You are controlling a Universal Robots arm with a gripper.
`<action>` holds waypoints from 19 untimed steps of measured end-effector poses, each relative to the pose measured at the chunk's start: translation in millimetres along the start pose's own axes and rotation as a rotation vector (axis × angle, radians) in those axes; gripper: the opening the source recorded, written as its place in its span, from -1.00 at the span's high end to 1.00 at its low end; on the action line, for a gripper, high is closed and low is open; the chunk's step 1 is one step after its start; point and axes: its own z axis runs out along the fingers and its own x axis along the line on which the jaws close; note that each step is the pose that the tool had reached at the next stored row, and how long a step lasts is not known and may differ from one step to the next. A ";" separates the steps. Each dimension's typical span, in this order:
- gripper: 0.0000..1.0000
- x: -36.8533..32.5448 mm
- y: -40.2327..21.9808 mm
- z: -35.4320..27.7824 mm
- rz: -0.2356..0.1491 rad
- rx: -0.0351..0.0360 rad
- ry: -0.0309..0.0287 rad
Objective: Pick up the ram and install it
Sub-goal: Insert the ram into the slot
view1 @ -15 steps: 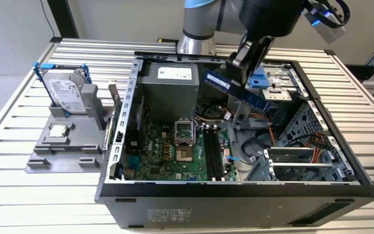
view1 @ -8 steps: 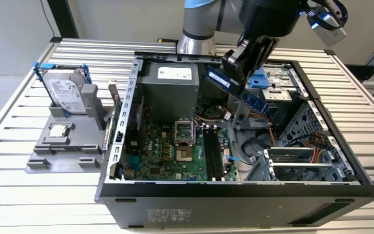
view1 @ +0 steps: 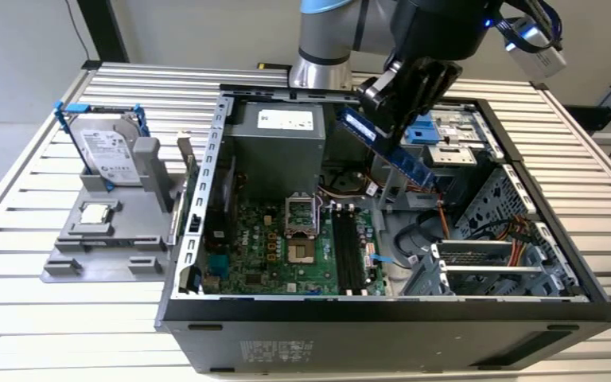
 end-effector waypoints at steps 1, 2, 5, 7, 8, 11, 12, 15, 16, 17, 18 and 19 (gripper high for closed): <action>1.00 0.0 0.0 0.0 0.017 -0.0007 -0.0008; 1.00 0.0 0.0 0.0 0.033 -0.0013 -0.0016; 1.00 0.0 0.0 0.0 0.083 -0.0033 -0.0041; 1.00 0.0 0.0 0.0 0.117 -0.0047 -0.0059; 1.00 0.0 0.0 0.0 0.133 -0.0053 -0.0067; 1.00 0.0 0.0 0.0 0.184 -0.0074 -0.0092; 1.00 0.0 0.0 0.0 0.201 -0.0081 -0.0101; 1.00 0.0 0.0 0.0 0.254 -0.0102 -0.0128; 1.00 0.0 0.0 0.0 0.270 -0.0108 -0.0136; 1.00 0.0 0.0 0.0 0.288 -0.0115 -0.0144; 1.00 0.0 0.0 0.0 0.305 -0.0122 -0.0152; 1.00 0.0 0.0 0.0 0.322 -0.0129 -0.0161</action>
